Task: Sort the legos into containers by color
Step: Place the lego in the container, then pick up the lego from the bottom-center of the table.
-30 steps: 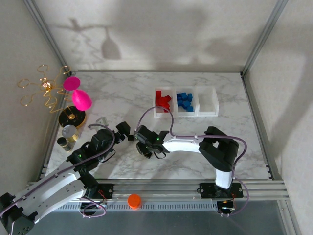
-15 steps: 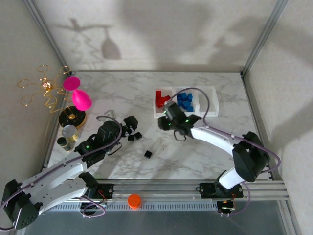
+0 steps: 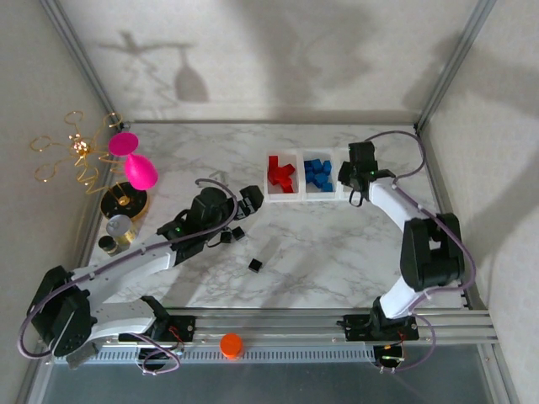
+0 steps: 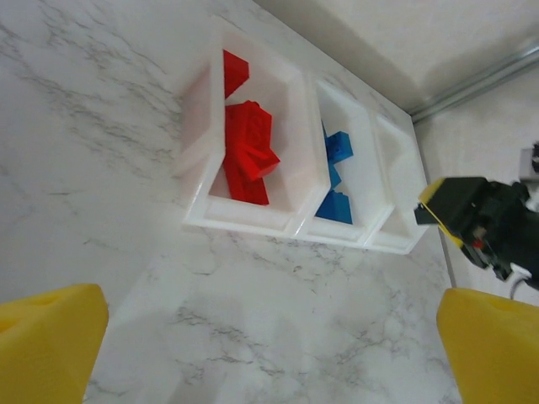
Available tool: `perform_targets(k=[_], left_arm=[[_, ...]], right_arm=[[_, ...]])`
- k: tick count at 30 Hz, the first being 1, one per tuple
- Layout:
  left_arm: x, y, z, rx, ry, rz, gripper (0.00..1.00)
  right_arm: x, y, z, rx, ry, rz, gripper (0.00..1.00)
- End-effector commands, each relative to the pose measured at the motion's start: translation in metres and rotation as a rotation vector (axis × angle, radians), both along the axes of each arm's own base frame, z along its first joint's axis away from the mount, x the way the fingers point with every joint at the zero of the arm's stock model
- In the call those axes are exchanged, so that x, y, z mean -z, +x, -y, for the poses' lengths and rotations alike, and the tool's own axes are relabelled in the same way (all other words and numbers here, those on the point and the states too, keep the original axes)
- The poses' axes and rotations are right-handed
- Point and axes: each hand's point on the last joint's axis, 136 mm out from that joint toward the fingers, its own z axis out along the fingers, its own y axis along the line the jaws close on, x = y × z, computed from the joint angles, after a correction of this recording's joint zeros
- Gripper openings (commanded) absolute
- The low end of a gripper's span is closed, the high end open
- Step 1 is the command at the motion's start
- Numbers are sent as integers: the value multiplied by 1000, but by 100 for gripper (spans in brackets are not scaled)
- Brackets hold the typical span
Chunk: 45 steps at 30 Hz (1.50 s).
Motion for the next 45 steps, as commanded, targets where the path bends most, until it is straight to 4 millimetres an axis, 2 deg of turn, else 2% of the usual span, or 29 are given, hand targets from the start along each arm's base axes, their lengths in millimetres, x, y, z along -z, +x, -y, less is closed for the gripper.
perform_targets(k=[1,5,9,12,16,19,23,32,38,45], left_arm=[[-20,10,19,60,-40,53,100],[-19,15,27,75,-41,51,100],[-21,18,28,76,-35,57,100],[-22,19,28,76,-30,59,100],[-23,19,27,73,-31,60,100],[-27,16,25,73,-35,68,99],[-25,9,17,61,-41,62,100],[-10,-13,-11,15,10,7,100],[-3,-28,-33,-41,12,-18,100],[3,-50,-71,-142,29,-34,100]], right_arm=[[-2,29,16,30,-61,35,36],[3,51,29,56,-78,31,38],[8,63,33,60,-112,8,46],[5,65,31,49,-109,15,55],[-4,60,26,25,-82,26,57],[-12,48,13,-15,-51,35,58],[-19,20,-13,-77,-1,27,60],[-20,-60,-99,-320,58,-9,64],[-8,-120,-159,-529,90,-44,66],[13,-205,-229,-826,135,-68,70]])
